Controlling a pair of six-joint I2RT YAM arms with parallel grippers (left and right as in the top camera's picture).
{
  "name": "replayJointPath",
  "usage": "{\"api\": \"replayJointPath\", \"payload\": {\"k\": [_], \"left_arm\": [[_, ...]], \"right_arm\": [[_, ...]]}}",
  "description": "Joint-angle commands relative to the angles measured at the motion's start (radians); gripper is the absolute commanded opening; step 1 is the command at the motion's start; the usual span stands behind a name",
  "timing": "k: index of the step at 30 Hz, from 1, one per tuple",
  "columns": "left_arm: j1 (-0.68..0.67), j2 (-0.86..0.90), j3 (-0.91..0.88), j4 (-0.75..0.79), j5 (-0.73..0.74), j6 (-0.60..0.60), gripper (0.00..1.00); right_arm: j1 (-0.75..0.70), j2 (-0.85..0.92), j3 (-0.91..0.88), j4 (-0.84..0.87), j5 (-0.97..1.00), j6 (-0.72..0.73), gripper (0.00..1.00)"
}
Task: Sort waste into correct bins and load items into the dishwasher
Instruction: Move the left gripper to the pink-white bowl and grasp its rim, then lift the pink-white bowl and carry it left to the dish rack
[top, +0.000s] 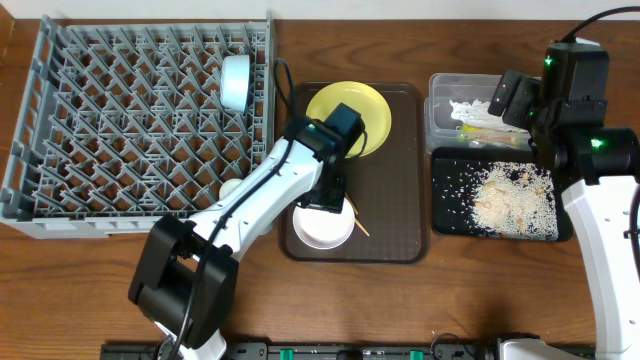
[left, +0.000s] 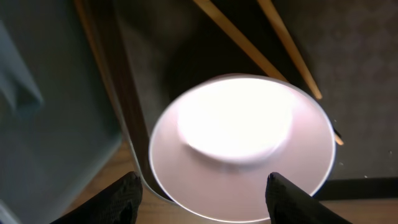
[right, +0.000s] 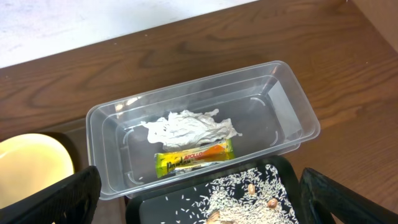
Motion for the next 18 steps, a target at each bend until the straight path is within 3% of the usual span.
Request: {"api": "replayJointPath", "payload": {"k": [1,10,18], "left_arm": [[0.016,0.000,-0.019,-0.005,-0.027,0.051,0.64],[0.018,0.001,-0.149,0.098,-0.038,0.170,0.64],[0.017,0.001,-0.233,0.198,-0.035,0.174,0.63]], "right_arm": [[-0.009,-0.005,0.001,0.001,0.018,0.011,0.99],[-0.009,-0.005,0.001,0.001,0.018,0.011,0.99],[-0.009,-0.005,0.001,0.001,0.018,0.011,0.99]]}}
